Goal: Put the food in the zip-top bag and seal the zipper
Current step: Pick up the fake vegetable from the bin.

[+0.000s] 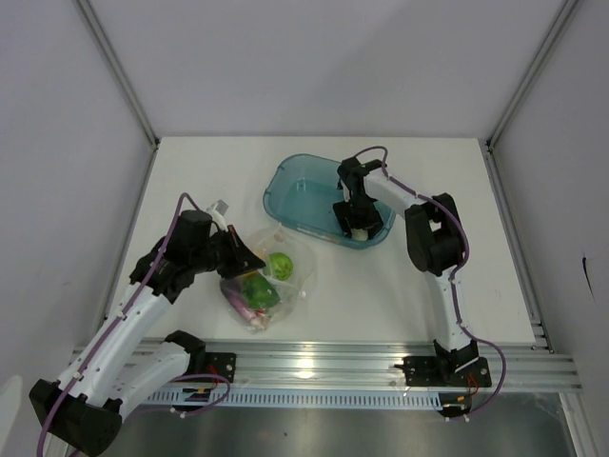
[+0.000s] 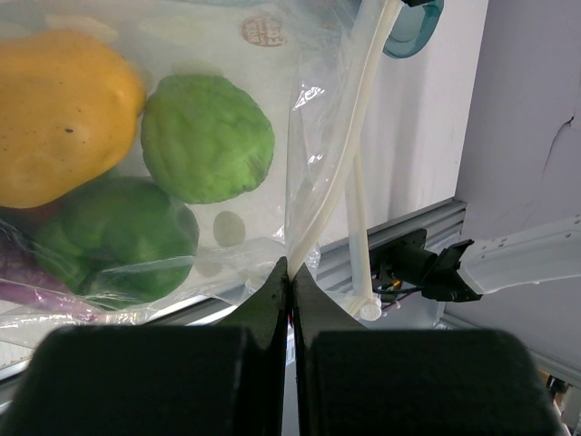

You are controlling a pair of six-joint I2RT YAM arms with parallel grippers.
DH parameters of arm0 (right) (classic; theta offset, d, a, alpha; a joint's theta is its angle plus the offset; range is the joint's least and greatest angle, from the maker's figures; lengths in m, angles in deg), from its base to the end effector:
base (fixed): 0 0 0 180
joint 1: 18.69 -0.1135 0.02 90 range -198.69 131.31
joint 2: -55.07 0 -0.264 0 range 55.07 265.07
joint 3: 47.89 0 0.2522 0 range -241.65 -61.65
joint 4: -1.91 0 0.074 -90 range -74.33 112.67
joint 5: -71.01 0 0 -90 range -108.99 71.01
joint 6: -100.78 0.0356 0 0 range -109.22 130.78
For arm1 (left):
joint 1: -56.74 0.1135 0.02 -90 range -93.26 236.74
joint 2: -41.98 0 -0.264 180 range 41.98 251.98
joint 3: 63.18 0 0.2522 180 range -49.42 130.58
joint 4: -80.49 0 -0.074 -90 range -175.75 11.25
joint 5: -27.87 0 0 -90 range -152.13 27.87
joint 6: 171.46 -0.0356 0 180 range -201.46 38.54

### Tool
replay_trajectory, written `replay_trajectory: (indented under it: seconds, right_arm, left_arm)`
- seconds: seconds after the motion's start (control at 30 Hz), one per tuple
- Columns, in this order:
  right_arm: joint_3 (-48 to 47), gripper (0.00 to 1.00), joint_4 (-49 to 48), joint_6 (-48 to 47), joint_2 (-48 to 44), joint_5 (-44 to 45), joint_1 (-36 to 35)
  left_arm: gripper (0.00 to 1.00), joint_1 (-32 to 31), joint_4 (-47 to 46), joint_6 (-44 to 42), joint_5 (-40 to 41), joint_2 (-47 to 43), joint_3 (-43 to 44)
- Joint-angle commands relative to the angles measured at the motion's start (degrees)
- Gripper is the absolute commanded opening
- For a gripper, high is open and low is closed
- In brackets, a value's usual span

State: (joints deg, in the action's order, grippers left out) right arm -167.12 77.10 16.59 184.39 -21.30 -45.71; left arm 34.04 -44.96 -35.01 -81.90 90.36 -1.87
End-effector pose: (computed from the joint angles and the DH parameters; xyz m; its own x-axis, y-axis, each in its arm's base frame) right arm 0.3954 0.2033 0.1644 -0.9295 -0.3605 -0.0778 -0.3647 0.9299 0.0483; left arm 0.1529 -0.0770 0.2959 -0.8544 -0.3819 -0.3522 -0.0332 0.7167 -0.6966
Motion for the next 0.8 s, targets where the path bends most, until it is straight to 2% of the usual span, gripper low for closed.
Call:
replay_trajectory:
  seconds: [0.0, 0.2, 0.27, 0.3, 0.4, 0.47, 0.67, 0.77]
  right_arm:
    - [1.5, 0.68, -1.4, 2.4, -4.3, 1.3, -1.4]
    - [2.6, 0.58, -3.9, 3.6, -5.0, 2.3, -2.0]
    - [2.2, 0.50, -3.9, 3.8, -4.8, 2.3, -1.7]
    - [2.1, 0.41, -3.8, 4.0, -4.5, 2.3, -1.7]
    - [2.4, 0.37, -3.9, 4.6, -4.5, 2.3, -1.8]
    - [2.5, 0.28, -4.0, 4.6, -4.6, 2.3, -1.8]
    - [0.6, 0.21, -4.7, 5.0, -7.5, 6.3, -1.5]
    - [0.0, 0.20, -6.0, 5.3, -11.2, 4.6, -1.9]
  left_arm:
    - [0.01, 0.5, -0.9, -1.1, -0.5, -0.6, -0.6]
    - [0.01, 0.5, -1.1, -0.9, -0.9, -0.7, -1.0]
    - [0.00, 0.5, -1.0, -1.0, -1.0, -0.6, -1.0]
    - [0.01, 0.5, -1.0, -1.0, -1.0, -0.6, -1.0]
    - [0.01, 0.5, -0.8, -1.2, -0.6, -0.7, -0.8]
    - [0.00, 0.5, -0.8, -1.2, -0.6, -0.7, -0.5]
    - [0.00, 0.5, -1.6, -1.0, -1.6, -0.2, -1.1]
    - [0.01, 0.5, -1.2, -1.1, -1.3, -0.2, -0.9]
